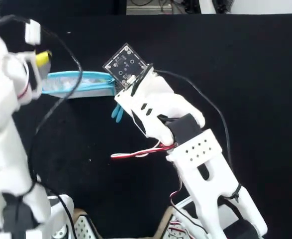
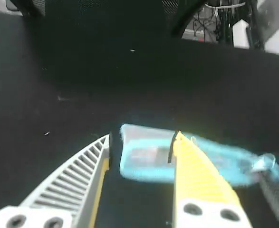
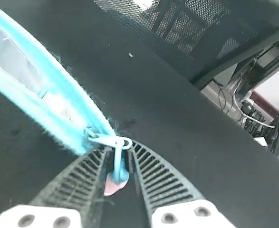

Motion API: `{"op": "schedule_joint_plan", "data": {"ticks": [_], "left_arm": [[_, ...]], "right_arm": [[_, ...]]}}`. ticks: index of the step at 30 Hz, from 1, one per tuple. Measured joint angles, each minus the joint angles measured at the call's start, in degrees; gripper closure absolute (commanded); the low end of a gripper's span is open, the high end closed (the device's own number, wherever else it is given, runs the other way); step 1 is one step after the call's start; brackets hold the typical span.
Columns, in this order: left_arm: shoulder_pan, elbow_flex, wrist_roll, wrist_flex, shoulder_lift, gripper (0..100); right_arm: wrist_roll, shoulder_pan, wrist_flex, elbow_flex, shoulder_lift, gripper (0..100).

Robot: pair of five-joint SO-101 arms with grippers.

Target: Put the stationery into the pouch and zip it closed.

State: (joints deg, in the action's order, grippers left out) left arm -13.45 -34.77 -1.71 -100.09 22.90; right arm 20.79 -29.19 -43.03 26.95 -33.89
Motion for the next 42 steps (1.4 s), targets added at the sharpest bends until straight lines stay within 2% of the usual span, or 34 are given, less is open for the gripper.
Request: {"op": "schedule_joint_plan", "data": {"ticks": [3, 6, 11, 15, 20, 26, 31, 42], "left_arm": [[0.09, 5.63, 5.45, -0.35, 5.98, 78], [4.22, 14.24, 9.93, -0.35, 11.34, 78], [11.08, 30.59, 11.78, 2.29, 18.02, 78], [11.69, 47.03, 10.55, 14.33, 18.81, 78], [10.73, 64.88, 1.49, 35.52, 18.9, 78], [10.02, 69.8, -6.68, 47.65, 18.9, 78], [10.02, 70.33, -11.87, 53.63, 18.9, 78], [11.6, 70.33, -14.07, 57.85, 18.9, 78]], "right_arm": [[0.0, -0.09, -2.11, -4.31, 0.88, 98.8], [0.0, 0.18, -5.71, -9.76, 4.04, 98.8], [0.0, 0.09, -14.15, -18.99, 7.74, 98.8], [0.0, 0.09, -21.63, -24.44, 7.74, 98.8], [0.0, 0.09, -26.81, -25.76, 7.21, 98.8], [0.0, 0.09, -29.45, -24.0, 2.37, 98.8], [0.0, -5.54, -29.45, -18.73, -2.46, 98.8], [0.0, -8.0, -27.16, -18.64, -4.22, 98.8]]}}
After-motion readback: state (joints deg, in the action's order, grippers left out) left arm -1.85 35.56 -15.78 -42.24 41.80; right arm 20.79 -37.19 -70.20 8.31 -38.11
